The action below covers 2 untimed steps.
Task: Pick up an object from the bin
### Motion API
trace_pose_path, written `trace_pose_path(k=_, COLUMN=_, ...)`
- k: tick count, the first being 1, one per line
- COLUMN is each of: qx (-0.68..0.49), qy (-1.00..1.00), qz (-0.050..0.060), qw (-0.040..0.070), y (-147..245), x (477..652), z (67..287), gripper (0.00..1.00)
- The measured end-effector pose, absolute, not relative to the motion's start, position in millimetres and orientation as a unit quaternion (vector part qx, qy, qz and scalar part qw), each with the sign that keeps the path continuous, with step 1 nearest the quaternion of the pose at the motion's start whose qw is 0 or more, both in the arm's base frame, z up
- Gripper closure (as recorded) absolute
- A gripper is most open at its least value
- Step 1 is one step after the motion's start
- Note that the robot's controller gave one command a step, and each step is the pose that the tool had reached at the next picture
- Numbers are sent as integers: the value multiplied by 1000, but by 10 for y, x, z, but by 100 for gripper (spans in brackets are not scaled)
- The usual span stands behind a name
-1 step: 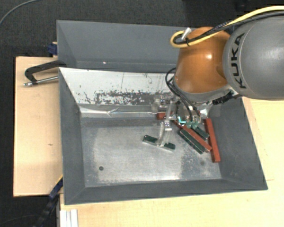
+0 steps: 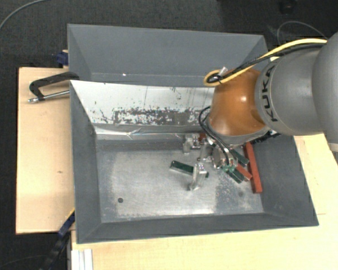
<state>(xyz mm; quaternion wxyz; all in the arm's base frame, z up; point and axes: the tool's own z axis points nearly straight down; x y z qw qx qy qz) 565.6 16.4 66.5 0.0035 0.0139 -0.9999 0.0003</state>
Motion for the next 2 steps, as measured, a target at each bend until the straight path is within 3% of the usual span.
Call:
trace_pose_path(k=1, qx=15, qy=-1000, qz=-1, qw=-1, y=181, x=5680, z=708, gripper=100)
trace_pose_path(k=2, qx=114, qy=-993, qz=1, qw=-8, y=-174, x=5949, z=2216, gripper=100)
